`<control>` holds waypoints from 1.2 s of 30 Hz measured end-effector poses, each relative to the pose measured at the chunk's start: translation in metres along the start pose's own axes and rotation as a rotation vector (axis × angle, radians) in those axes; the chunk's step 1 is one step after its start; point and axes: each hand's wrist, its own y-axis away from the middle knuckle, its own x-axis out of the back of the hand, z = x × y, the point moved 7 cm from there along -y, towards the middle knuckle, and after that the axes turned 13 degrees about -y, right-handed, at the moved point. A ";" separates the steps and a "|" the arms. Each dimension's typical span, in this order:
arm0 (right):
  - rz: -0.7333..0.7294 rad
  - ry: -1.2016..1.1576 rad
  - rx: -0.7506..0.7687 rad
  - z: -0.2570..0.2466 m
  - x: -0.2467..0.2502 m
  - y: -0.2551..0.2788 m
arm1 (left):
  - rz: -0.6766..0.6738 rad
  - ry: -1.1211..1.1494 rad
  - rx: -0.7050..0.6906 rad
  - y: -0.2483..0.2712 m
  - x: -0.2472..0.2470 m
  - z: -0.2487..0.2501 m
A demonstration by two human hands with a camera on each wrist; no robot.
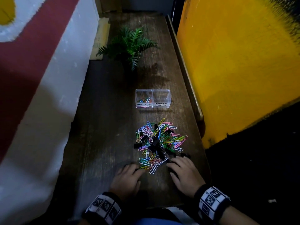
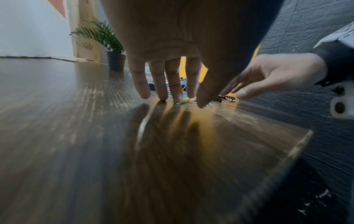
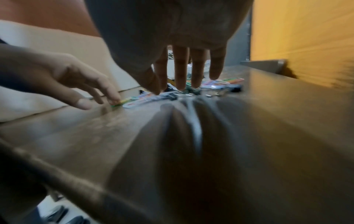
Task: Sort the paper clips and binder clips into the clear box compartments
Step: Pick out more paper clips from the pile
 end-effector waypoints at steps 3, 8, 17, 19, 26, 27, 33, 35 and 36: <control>-0.012 0.007 0.035 -0.013 -0.005 -0.005 | 0.024 -0.020 0.011 0.003 0.002 -0.001; -0.049 0.104 -0.051 -0.013 -0.013 -0.008 | -0.003 -0.080 0.035 0.010 -0.002 -0.005; -0.031 0.130 -0.051 -0.017 -0.009 -0.003 | -0.014 -0.097 0.087 0.018 0.002 -0.006; -0.024 0.151 -0.076 -0.017 -0.007 -0.007 | -0.034 -0.089 0.096 0.019 0.003 -0.005; -0.103 0.196 -0.041 -0.023 -0.013 -0.010 | -0.203 0.014 0.155 0.021 -0.003 -0.004; -0.116 0.196 -0.035 -0.023 -0.013 -0.010 | -0.239 0.038 0.170 0.021 -0.005 -0.005; -0.210 0.219 0.029 -0.033 -0.011 -0.012 | -0.331 0.095 0.196 0.022 -0.002 -0.003; -0.273 0.222 0.048 -0.037 -0.011 -0.012 | -0.345 0.112 0.224 0.021 0.000 -0.004; -0.312 0.214 0.046 -0.038 -0.012 -0.012 | -0.345 0.118 0.235 0.020 0.001 -0.004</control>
